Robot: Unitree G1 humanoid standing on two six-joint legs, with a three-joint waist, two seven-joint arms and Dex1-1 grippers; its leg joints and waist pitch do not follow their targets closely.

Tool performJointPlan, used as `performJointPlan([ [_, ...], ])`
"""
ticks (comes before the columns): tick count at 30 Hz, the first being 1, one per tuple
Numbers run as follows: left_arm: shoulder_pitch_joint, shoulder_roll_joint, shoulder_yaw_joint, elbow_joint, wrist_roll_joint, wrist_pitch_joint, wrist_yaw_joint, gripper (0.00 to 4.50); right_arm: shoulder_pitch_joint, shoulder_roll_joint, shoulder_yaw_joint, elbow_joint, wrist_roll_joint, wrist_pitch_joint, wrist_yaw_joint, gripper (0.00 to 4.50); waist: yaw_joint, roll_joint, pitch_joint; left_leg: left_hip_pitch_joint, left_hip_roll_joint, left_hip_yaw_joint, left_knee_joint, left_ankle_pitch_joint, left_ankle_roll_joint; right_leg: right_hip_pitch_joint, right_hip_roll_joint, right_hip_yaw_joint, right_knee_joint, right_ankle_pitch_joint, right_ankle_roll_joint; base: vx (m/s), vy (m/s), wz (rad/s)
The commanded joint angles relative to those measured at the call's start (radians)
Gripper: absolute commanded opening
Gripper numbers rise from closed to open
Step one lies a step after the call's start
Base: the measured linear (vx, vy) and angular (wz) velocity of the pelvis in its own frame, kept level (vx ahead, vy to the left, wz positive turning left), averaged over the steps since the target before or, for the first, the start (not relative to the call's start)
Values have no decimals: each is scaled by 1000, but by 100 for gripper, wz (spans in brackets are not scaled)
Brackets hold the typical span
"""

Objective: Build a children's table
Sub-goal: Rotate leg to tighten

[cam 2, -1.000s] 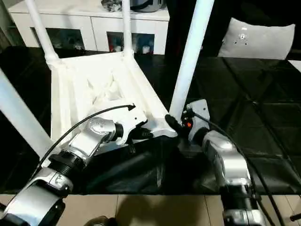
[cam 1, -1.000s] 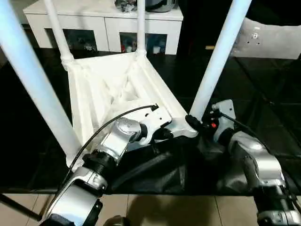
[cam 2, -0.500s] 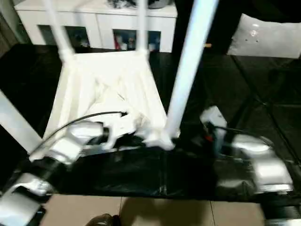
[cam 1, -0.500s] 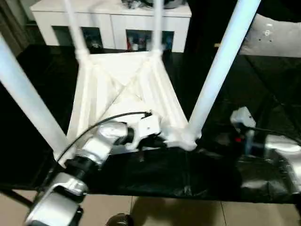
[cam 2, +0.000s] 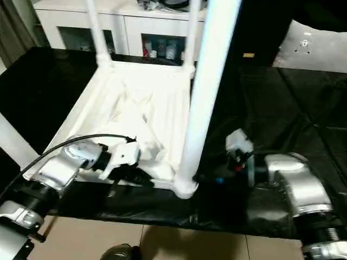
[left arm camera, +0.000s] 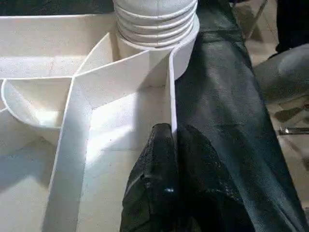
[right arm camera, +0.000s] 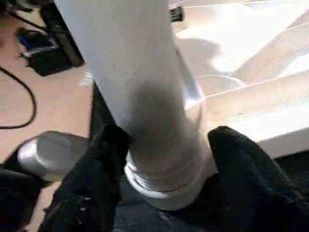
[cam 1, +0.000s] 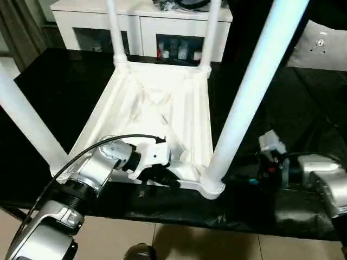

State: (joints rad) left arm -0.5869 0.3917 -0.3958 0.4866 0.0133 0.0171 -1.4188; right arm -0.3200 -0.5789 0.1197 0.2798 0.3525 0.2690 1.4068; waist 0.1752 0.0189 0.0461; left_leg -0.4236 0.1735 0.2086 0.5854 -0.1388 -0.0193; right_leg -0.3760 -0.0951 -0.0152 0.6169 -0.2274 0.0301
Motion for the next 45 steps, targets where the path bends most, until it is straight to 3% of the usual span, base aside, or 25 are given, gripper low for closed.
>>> performJointPlan([
  [1, -17, -18, -25, -51, -32, -19, -55, 0, -17, 8, 2, -5, 11, -10, 12, 257, -5, -11, -67, 54, 67, -29, -71, -271, 46, 9, -58, 14, -61, -71, -266, 0, 0, 0],
  [7, -28, -28, -16, -43, -46, -3, -52, 0, -20, 28, 17, -1, 15, -9, 26, 211, -4, -13, -67, 54, 66, -30, -72, -276, 33, 10, -60, 15, -61, -78, -258, 0, 0, 0],
  [15, -25, -35, -8, -46, -49, 15, -37, 0, -17, 39, 26, 7, 27, 9, 41, 202, -4, -15, -66, 52, 66, -30, -70, -280, 35, 8, -61, 17, -63, -116, -253, 0, 0, 0],
  [21, -26, -79, 34, -50, -35, 127, 107, 0, 38, 63, 0, -71, 54, 77, -44, 202, -1, -16, -65, 50, 65, -31, -72, -284, 31, 8, -62, 18, -65, -134, -247, 0, 0, 0],
  [23, -29, -105, 49, -46, -31, 161, 166, 0, 37, 92, -13, -75, 36, 97, -134, 202, -7, -17, -62, 51, 64, -34, -74, -310, 13, 4, -64, 20, -69, -178, -241, 0, 0, 0],
  [25, -34, -175, 67, -31, -21, 227, 286, 0, 15, 179, -54, -54, -14, 127, -363, 201, -17, -15, -59, 50, 61, -35, -78, -333, -5, 1, -63, 21, -74, -226, -228, 0, 0, 0],
  [26, -34, -175, 67, -31, -21, 227, 286, 0, 15, 179, -54, -54, -14, 127, -363, 201, -23, -16, -58, 48, 61, -37, -80, -335, -16, 2, -65, 21, -74, -237, -223, 0, 0, 0],
  [28, -44, -246, 74, -9, -5, 266, 387, 0, -3, 247, -84, -37, -49, 142, -523, 199, -46, -20, -56, 40, 56, -42, -85, -343, -37, 7, -65, 17, -78, -286, -197, 0, 0, 0],
  [29, -52, -276, 80, 4, 2, 280, 434, 0, -13, 269, -92, -30, -57, 153, -566, 198, -56, -14, -60, 41, 54, -46, -85, -350, -45, 10, -65, 14, -78, -297, -186, 0, 0, 0],
  [31, -62, -304, 84, 15, 8, 297, 479, 0, -23, 295, -102, -25, -71, 161, -625, 198, -65, -16, -61, 46, 54, -41, -81, -343, -31, 6, -60, 17, -85, -262, -182, 0, 0, 0],
  [32, -75, -341, 89, 31, 16, 313, 540, 0, -40, 329, -113, -13, -96, 177, -708, 198, -72, -17, -59, 48, 50, -36, -78, -333, -22, -2, -55, 20, -85, -236, -192, 0, 0, 0],
  [34, -100, -395, 86, 68, 45, 319, 638, 0, -71, 390, -134, 18, -95, 146, -790, 198, -76, -14, -65, 46, 48, -36, -73, -306, -15, 4, -58, 19, -84, -207, -198, 0, 0, 0],
  [36, -103, -405, 82, 71, 55, 321, 657, 0, -74, 404, -139, 18, -89, 136, -803, 251, -74, -14, -67, 42, 50, -36, -71, -265, 7, 11, -55, 18, -80, -142, -200, 0, 0, 0],
  [38, -104, -413, 81, 68, 65, 322, 662, 0, -68, 413, -136, 2, -96, 120, -809, 264, -73, -12, -71, 38, 48, -34, -66, -203, 45, 17, -49, 15, -71, -25, -210, 0, 0, 0],
  [40, -104, -414, 81, 67, 69, 321, 663, 0, -64, 416, -135, -5, -97, 117, -808, 276, -73, -11, -72, 38, 48, -33, -64, -181, 69, 18, -49, 13, -68, 19, -221, 0, 0, 0],
  [45, -81, -333, 52, 67, 102, 229, 596, 0, 11, 285, -158, -91, -70, 79, -643, 316, -60, -7, -71, 44, 54, -34, -66, -206, 79, 21, -51, 14, -75, -14, -212, 0, 0, 0],
])
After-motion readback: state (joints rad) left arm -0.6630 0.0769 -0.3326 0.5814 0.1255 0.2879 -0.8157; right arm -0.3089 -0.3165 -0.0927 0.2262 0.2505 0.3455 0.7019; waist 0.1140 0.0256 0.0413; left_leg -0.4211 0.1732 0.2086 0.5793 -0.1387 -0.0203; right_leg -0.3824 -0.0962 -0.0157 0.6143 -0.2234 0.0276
